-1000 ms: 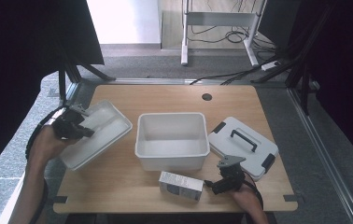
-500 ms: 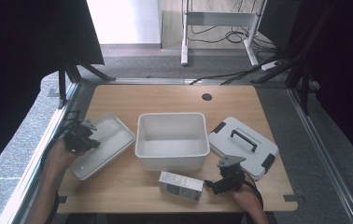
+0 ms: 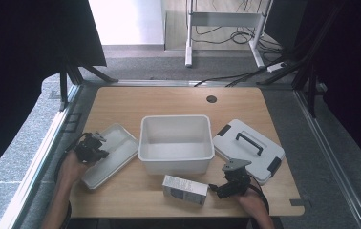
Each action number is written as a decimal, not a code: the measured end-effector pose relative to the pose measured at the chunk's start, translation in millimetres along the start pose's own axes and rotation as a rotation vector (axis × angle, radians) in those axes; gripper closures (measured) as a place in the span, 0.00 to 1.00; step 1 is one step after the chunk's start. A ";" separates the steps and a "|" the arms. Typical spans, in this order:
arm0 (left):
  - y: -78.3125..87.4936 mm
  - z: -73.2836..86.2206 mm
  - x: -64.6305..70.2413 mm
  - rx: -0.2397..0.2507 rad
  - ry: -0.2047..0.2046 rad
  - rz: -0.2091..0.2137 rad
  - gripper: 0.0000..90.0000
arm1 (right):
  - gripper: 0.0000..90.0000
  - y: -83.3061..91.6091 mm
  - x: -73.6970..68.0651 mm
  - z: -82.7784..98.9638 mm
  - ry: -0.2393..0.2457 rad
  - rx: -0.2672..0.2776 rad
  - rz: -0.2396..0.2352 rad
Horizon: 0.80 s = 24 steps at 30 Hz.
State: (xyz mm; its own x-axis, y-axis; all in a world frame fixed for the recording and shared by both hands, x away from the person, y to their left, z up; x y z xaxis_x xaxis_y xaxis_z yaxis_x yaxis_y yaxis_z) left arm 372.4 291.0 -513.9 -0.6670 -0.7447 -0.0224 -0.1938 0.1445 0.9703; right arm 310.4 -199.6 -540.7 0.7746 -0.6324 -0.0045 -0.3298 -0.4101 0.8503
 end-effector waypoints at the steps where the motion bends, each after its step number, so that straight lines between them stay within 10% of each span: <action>1: 0.1 0.0 -0.1 -0.002 -0.001 0.002 0.98 | 0.00 0.0 0.0 0.0 0.000 0.000 0.000; 16: 40.7 0.6 28.0 0.143 -0.035 0.045 0.31 | 0.00 0.1 0.0 0.0 0.001 -0.001 0.000; 24: 44.5 -2.7 59.3 0.209 -0.089 0.069 0.16 | 0.00 0.0 0.0 0.0 0.000 0.000 0.000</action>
State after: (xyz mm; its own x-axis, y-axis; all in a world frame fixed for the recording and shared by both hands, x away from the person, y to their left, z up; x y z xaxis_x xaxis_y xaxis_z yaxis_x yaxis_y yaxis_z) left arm 326.2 251.5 -471.4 -0.7429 -0.6693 0.0126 -0.2837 0.3319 0.8997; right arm 310.4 -199.6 -540.7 0.7746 -0.6324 -0.0046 -0.3299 -0.4102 0.8503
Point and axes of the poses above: each handheld gripper's, and its own axes: y roughly backward along the jaws, z roughly out of its underside, x roughly to its right, the point moved 3 cm from there along -y, roughly forward along the jaws, and after that the axes turned 12 degrees about -x, right-handed, at the moved point
